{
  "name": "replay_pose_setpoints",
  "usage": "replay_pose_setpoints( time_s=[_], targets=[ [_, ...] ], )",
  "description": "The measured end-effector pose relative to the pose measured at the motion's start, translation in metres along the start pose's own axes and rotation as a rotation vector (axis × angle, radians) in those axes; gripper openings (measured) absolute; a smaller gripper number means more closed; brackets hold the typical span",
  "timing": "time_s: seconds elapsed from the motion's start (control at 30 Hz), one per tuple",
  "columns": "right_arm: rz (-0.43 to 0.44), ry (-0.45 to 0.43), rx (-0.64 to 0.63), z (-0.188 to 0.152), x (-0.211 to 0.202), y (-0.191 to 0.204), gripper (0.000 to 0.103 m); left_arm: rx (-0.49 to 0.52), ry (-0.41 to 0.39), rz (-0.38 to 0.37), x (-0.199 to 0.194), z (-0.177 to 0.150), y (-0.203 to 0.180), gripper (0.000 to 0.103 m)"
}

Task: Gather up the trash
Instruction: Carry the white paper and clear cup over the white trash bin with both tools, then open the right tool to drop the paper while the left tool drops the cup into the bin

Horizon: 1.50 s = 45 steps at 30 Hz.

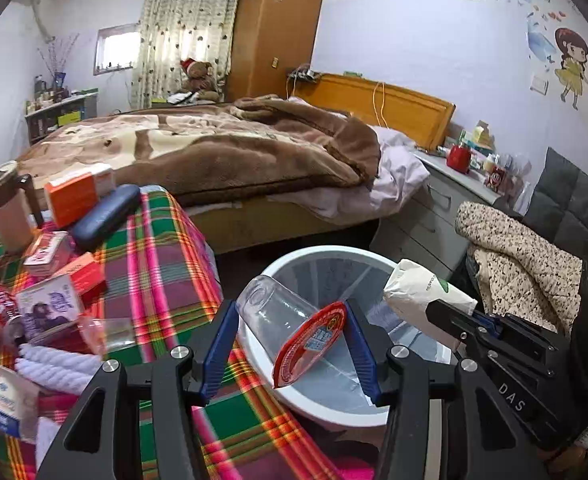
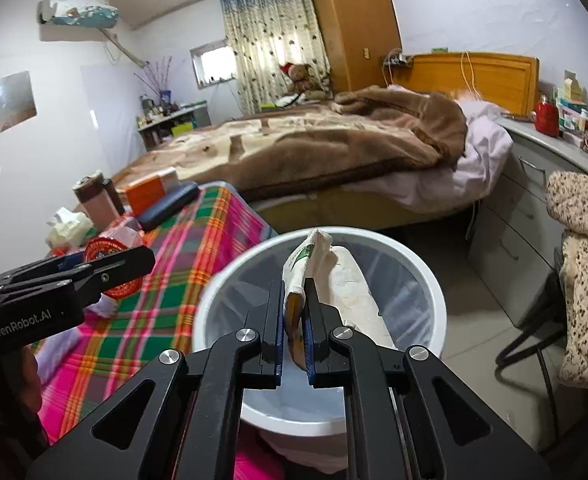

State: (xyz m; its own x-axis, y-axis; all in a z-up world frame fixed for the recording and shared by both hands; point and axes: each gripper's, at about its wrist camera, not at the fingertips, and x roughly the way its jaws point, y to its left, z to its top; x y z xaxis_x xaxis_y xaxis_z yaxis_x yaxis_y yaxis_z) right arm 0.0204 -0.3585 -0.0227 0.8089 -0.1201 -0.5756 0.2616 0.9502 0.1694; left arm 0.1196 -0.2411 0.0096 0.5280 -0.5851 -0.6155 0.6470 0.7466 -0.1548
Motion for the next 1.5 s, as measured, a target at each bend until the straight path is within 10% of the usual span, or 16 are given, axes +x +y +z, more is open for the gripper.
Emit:
replay_pose_setpoints(
  time_s=[0.33, 0.43, 0.67, 1.37, 1.5],
  targets=[
    [-0.030, 0.046, 0.024, -0.003, 0.010, -0.018, 0.009, 0.026, 0.050, -0.026, 0.035, 0.004, -0.014, 0.054],
    [-0.030, 0.062, 0.038, -0.002, 0.014, -0.023, 0.011, 0.018, 0.039, -0.044, 0.035, 0.005, -0.015, 0.071],
    [-0.029, 0.065, 0.044, -0.003, 0.013, -0.024, 0.037, -0.011, 0.041, -0.035, 0.031, 0.003, -0.006, 0.075],
    [0.061, 0.005, -0.007, 0.002, -0.008, 0.027, 0.038, -0.104, -0.057, 0.122, -0.059, -0.024, 0.058, 0.075],
    [0.108, 0.003, -0.018, -0.001, -0.008, 0.046, 0.053, -0.122, -0.084, 0.182, -0.082, -0.033, 0.078, 0.075]
  ],
)
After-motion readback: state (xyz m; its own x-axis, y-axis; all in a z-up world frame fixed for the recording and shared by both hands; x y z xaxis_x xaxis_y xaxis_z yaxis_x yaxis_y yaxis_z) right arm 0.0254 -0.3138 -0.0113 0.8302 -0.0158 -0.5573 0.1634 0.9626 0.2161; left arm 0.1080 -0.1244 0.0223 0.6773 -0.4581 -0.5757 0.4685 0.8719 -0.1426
